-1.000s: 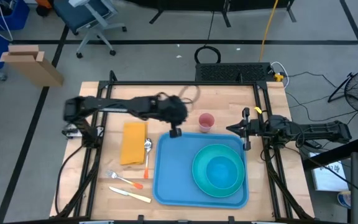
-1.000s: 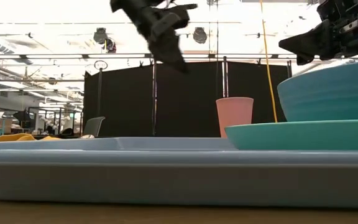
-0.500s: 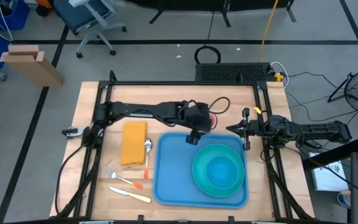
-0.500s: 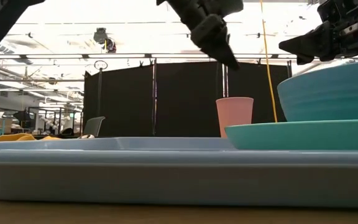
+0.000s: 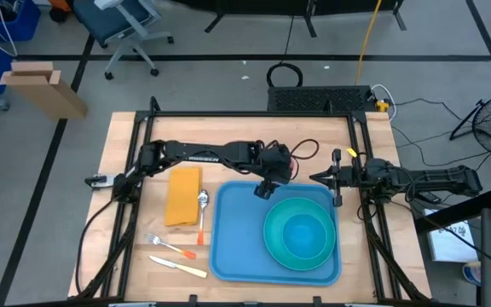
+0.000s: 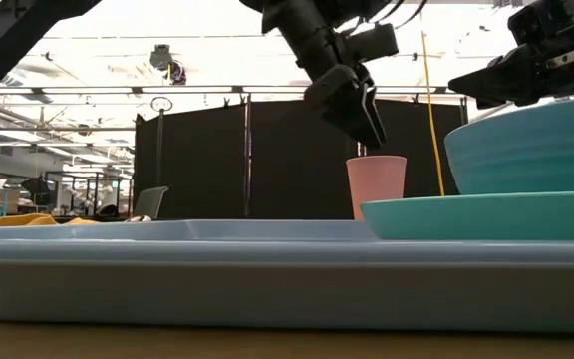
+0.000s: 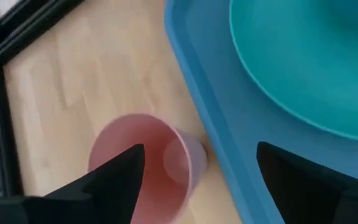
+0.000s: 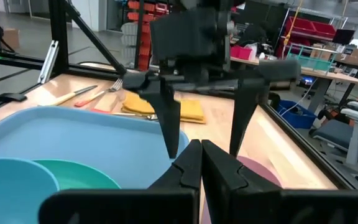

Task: Set up tray
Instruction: Put the light orange cup to the top left of the green plate on the light blue tray

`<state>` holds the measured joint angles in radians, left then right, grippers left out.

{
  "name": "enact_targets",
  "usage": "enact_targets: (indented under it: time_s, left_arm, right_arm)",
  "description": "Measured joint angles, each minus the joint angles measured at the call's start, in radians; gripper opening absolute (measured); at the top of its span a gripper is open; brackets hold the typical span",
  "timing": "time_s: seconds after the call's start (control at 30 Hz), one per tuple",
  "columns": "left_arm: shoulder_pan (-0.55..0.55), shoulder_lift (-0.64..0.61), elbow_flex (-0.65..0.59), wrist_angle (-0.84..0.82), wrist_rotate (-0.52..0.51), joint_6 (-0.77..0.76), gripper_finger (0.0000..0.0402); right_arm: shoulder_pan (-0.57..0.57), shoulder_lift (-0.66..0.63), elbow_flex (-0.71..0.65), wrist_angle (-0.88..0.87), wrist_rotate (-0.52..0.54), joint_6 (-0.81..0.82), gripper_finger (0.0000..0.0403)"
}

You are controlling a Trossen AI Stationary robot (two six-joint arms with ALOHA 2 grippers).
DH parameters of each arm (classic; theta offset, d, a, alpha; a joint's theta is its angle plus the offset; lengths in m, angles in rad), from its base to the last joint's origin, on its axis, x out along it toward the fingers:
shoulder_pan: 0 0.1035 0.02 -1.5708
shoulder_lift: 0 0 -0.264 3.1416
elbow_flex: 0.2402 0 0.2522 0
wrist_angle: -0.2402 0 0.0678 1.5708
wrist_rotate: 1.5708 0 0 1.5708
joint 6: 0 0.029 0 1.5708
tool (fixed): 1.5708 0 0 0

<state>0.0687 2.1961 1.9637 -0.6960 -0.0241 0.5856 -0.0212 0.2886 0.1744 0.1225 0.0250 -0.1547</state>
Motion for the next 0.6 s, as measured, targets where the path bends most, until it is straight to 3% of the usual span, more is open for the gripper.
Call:
enact_targets:
  time_s: [0.6]
  left_arm:
    - [0.069,0.076,0.0,0.014,0.051,0.034,0.0249]
  right_arm:
    - [0.0,0.002,0.0,0.008,0.0,-0.008,0.0]
